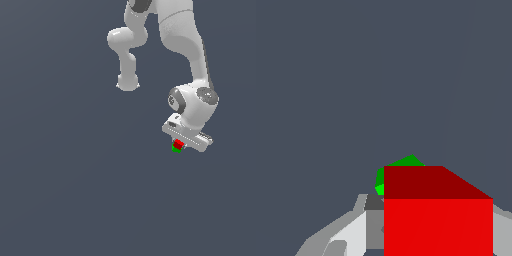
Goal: Stack the red cube on top of the green cube.
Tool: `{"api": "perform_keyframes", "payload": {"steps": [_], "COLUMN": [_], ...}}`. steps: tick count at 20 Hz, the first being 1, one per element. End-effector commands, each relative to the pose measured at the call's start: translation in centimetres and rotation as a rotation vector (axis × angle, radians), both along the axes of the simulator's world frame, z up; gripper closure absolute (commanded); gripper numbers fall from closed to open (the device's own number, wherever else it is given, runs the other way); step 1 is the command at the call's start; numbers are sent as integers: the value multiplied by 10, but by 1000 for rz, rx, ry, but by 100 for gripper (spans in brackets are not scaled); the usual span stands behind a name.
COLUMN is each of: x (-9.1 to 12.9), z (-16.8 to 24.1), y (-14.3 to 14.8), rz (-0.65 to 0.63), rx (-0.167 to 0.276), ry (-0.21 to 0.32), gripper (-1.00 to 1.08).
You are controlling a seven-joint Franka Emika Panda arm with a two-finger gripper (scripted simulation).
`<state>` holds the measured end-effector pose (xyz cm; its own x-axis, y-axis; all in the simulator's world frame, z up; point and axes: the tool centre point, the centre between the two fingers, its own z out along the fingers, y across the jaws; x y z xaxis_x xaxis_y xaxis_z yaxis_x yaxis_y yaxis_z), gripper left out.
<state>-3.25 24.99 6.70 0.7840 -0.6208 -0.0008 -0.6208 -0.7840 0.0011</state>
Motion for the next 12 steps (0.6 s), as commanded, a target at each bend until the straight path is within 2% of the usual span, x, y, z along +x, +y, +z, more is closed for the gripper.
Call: {"api": "perform_keyframes", "payload": {"steps": [1, 8, 9, 12], "x": [-6, -6, -6, -6], "z": [-4, -6, -6, -6], "y": [4, 5, 5, 5], "rz": [-1, -1, -1, -1], "rx": [0, 0, 0, 0], "ry": [-2, -2, -2, -2], "gripper": [108, 108, -92, -92]}}
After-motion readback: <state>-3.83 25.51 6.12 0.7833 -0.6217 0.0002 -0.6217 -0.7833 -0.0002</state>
